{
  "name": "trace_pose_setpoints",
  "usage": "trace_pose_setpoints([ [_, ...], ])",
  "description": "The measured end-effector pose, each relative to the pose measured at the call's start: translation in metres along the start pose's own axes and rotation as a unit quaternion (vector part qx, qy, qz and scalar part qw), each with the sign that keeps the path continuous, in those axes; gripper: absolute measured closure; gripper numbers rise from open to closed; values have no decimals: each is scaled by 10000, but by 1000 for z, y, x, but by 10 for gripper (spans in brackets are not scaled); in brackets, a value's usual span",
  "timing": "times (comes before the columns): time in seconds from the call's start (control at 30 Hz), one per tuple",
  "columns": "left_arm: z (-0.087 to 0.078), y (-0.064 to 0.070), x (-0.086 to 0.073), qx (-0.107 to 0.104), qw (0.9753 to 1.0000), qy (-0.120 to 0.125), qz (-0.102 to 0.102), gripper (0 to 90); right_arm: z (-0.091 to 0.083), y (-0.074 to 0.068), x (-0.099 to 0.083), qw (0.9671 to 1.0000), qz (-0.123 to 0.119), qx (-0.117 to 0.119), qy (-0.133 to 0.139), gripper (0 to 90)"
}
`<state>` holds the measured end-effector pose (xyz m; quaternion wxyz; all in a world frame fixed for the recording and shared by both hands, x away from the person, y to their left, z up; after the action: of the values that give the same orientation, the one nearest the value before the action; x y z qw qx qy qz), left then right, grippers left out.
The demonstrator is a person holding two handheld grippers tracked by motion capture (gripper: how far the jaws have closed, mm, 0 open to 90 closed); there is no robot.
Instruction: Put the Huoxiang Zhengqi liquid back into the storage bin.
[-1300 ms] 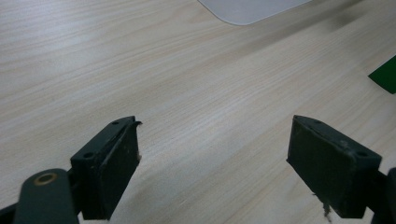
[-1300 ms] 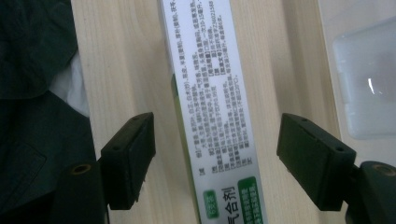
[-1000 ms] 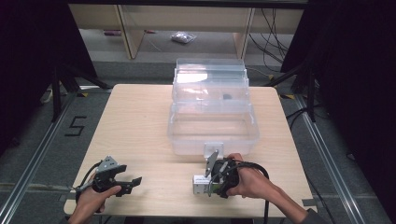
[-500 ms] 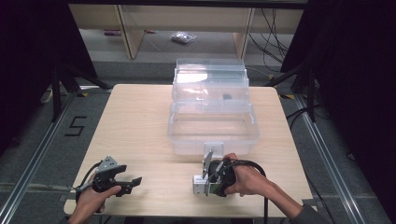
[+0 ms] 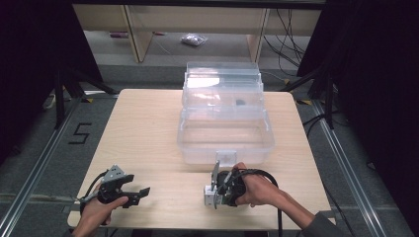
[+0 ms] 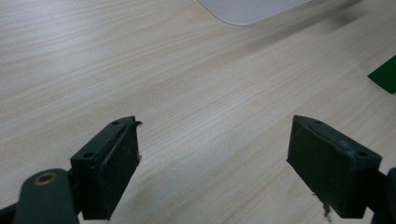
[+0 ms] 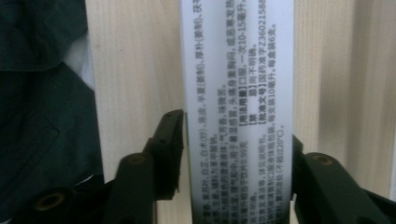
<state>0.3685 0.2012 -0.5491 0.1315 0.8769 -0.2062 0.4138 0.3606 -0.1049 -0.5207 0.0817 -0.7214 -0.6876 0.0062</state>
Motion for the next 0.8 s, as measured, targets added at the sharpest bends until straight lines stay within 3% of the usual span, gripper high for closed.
trace_pose_setpoints([
  [0.03, 0, 0, 0, -3, 10000, 1, 0, 160, -1, -1, 0, 10000, 43, -2, -57, 602],
  [0.07, 0, 0, 0, -1, 10000, -3, -1, 160, -1, 3, 1, 9998, -214, -24, -56, 610],
  [0.1, 0, 0, 0, -3, 10000, -6, -8, 160, -2, 3, 1, 9997, -232, -40, -88, 619],
  [0.13, 0, 0, 0, -4, 10000, -7, -5, 160, -2, 1, 0, 9999, -72, -59, -88, 628],
  [0.23, 0, 0, 0, -46, 10000, 1, 9, 159, -3, 0, 2, 9994, -289, -15, -181, 642],
  [0.3, 0, 0, -1, -54, 10000, -14, 5, 160, -5, -3, -1, 9997, -83, -19, -242, 643],
  [0.33, 0, 0, 0, -52, 10000, -12, 14, 160, -5, 0, -1, 9993, -296, -36, -232, 643],
  [0.37, 0, 0, 0, -54, 10000, -7, 10, 159, -8, -2, -3, 9997, -83, -12, -235, 644],
  [0.4, 0, 0, 0, -53, 10000, -6, 5, 160, -10, -2, -4, 9997, -40, -21, -233, 645],
  [0.43, 0, 0, 0, -49, 10000, -9, 8, 159, -12, -2, -5, 9997, -36, -32, -225, 644],
  [0.47, 0, 0, -1, -39, 10000, -23, 5, 160, -14, 1, -4, 9995, -256, -34, -168, 645],
  [0.5, 1, 0, 0, -27, 10000, 20, -7, 160, -17, -1, -6, 9999, -2, -12, -160, 644],
  [0.53, 0, 0, 0, -41, 10000, 0, -4, 159, -20, -2, -7, 9998, 72, 5, -158, 645],
  [0.57, 0, 0, 0, -48, 10000, -12, 1, 160, -23, 2, -8, 9998, -137, -42, -150, 644],
  [0.6, 0, 0, 0, -44, 10000, -8, 5, 160, -26, 0, -9, 9999, 37, -25, -143, 645],
  [0.63, 0, 0, 0, -48, 10000, -11, 1, 159, -28, 3, -8, 9998, -170, -28, -106, 645],
  [0.73, 0, -1, -1, -53, 10000, -29, 5, 160, -35, 4, -10, 10000, -29, -18, -45, 645],
  [0.77, 0, 0, -1, -51, 10000, -21, 1, 160, -38, 5, -10, 9999, -133, 0, -41, 645],
  [0.8, 0, 0, -1, -55, 10000, -24, 2, 160, -40, 4, -11, 10000, 21, -1, -41, 645],
])
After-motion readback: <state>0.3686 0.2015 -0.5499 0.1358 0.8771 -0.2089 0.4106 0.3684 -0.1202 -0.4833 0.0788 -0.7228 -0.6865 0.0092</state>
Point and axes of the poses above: each handheld gripper's, and its own axes: z roughly forward along the jaws, x roughly out of its top, y roughly to its right, the point moved 8 cm from there along z, roughly forward along the jaws, and after that the axes turned 10 degrees about x, right-handed, at the moved point
